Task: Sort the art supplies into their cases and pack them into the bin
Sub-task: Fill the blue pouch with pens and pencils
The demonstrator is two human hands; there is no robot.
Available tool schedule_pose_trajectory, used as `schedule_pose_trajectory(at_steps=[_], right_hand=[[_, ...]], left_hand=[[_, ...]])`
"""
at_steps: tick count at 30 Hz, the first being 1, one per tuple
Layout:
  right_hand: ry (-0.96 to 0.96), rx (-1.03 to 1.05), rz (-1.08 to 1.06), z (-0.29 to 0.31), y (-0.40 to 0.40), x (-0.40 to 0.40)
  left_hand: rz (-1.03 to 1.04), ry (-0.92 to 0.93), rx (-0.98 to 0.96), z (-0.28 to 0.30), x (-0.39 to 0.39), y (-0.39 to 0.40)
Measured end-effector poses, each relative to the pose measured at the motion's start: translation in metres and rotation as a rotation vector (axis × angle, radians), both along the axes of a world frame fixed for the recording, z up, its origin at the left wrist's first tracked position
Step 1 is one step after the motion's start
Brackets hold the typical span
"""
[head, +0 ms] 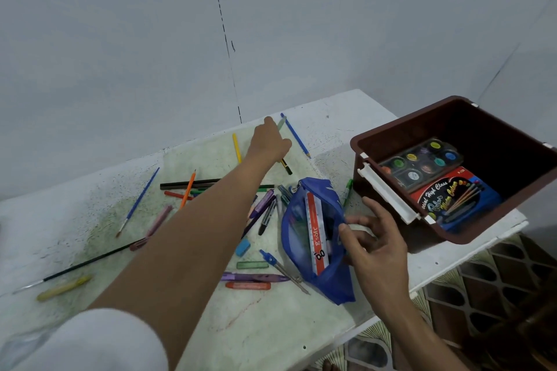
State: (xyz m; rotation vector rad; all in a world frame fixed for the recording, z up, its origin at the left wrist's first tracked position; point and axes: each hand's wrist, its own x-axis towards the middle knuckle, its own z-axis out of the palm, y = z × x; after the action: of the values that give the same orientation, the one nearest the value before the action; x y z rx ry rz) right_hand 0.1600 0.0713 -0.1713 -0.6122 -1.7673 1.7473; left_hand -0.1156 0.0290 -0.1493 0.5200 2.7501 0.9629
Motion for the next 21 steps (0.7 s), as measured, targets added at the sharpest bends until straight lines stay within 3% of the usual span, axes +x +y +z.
schedule_pose_trajectory(at_steps=[9,15,21], right_hand=[[0.009,-0.025,0.02,0.002,0.0,-0.003],[0.018,-0.023,0.027,0.005,-0.005,-0.002],[-0.006,-0.024,0.02,0.01,-0.009,-0.001]], left_hand=[[0.099,-0.029,-0.079,-0.014,0.0,-0.005],[0.124,-0.159,0.215,0.006,0.037,-0.042],[-0.072,-0.346,0.354,0.037,0.111,-0.099]])
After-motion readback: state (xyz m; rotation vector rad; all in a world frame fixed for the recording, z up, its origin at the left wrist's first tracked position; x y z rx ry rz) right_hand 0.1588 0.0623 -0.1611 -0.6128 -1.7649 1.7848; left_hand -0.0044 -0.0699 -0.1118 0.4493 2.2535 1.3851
